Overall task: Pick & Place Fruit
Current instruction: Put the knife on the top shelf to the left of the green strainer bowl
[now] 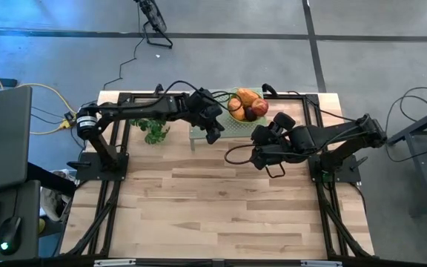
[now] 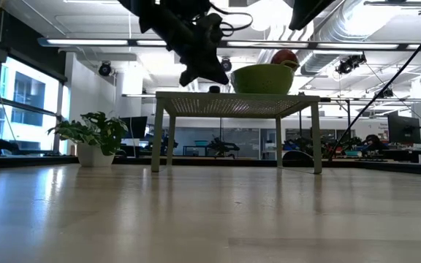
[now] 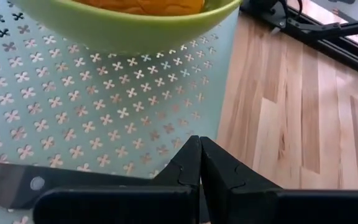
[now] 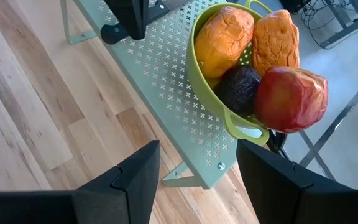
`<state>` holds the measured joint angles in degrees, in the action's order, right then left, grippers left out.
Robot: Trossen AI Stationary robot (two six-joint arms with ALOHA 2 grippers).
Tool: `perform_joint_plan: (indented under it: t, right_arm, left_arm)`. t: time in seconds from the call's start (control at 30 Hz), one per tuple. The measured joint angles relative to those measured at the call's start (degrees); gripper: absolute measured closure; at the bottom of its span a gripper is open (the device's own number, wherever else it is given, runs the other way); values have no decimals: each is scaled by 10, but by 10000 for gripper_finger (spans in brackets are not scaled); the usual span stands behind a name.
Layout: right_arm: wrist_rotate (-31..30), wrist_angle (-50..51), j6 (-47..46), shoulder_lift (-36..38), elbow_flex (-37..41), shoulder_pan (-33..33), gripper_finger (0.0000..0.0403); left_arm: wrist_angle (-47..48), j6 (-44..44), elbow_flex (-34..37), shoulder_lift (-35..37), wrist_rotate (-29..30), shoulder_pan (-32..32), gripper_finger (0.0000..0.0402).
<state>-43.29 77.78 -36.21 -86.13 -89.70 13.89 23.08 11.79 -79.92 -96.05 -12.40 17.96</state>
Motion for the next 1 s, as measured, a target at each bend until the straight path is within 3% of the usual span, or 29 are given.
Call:
perform_joint_plan:
  t: [1.0]
  right_arm:
    - [0, 0, 0, 0, 0, 0, 197]
  left_arm:
    - [75, -1, -1, 7, -5, 0, 401]
